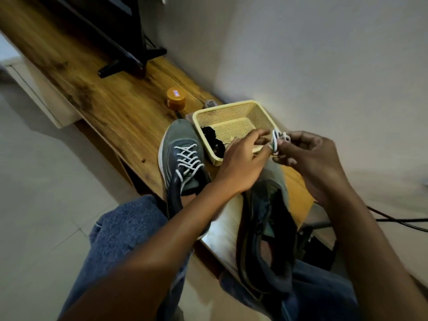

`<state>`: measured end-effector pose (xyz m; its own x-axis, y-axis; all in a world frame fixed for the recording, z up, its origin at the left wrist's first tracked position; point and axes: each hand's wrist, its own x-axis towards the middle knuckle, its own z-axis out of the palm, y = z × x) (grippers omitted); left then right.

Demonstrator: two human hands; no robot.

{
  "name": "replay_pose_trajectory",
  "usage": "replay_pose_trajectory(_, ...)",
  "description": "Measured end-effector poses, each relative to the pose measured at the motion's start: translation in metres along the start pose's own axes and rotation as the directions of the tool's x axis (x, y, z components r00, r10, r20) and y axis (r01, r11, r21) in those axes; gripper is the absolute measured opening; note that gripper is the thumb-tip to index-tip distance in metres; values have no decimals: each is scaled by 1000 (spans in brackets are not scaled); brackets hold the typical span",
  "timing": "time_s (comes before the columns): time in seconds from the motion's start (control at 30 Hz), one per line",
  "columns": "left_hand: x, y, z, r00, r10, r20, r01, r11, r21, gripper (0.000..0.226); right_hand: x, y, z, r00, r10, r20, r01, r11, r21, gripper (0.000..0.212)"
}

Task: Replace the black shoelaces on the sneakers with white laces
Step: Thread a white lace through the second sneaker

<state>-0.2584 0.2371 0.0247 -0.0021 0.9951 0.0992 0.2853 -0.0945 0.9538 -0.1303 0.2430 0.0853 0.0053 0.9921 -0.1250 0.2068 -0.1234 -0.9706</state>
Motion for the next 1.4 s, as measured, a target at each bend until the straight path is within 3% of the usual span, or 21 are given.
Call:
replay_pose_trajectory(0.17,-10,4,12,1000,-4,28,9,983,-181,15,-26,22,-16,998,33,-52,-29,997,67,10)
replay_pose_trajectory(0.47,2,1,-1,973,-151,-173,95,951,-295,4,-14,43,-43,921,78,-382,1,979,202,10)
replay_pose_trajectory(0.6,2,0,6,978,-125,-167,92,977,-194,10,-5,50,-56,862,141,-487,-29,973,229,21)
replay_pose_trajectory(0.7,-1,2,10,978,-90,-188,66,989,-135,11,-3,51,-56,863,94,-496,-43,993,113,22)
replay_pose_trajectory(0.8,0,-1,8,950,-107,-293,111,994,-4,17,-3,49,-57,860,-9,-510,-5,1000,-26,19)
replay_pose_trajectory(0.9,1,0,6,940,-62,-335,157,951,267,28,-6,45,-58,888,-38,-458,56,998,27,13)
replay_pose_trajectory(0.97,-2,3,8,957,-3,-291,120,915,384,35,-10,41,-55,927,-31,-373,73,992,99,10)
replay_pose_trajectory(1.1,-8,3,20,991,136,-14,-126,946,299,41,-15,34,-43,993,-2,-120,22,984,174,11)
replay_pose_trajectory(1.2,-12,2,27,979,89,181,-141,943,300,34,-18,31,-34,999,-22,-30,26,990,141,14)
replay_pose_trajectory(1.3,-11,-2,23,974,81,214,-123,974,189,28,-16,30,-35,990,-44,-138,62,990,128,15)
replay_pose_trajectory(1.4,-5,-1,11,990,35,134,-29,998,-50,23,-11,33,-43,948,-7,-319,49,991,122,15)
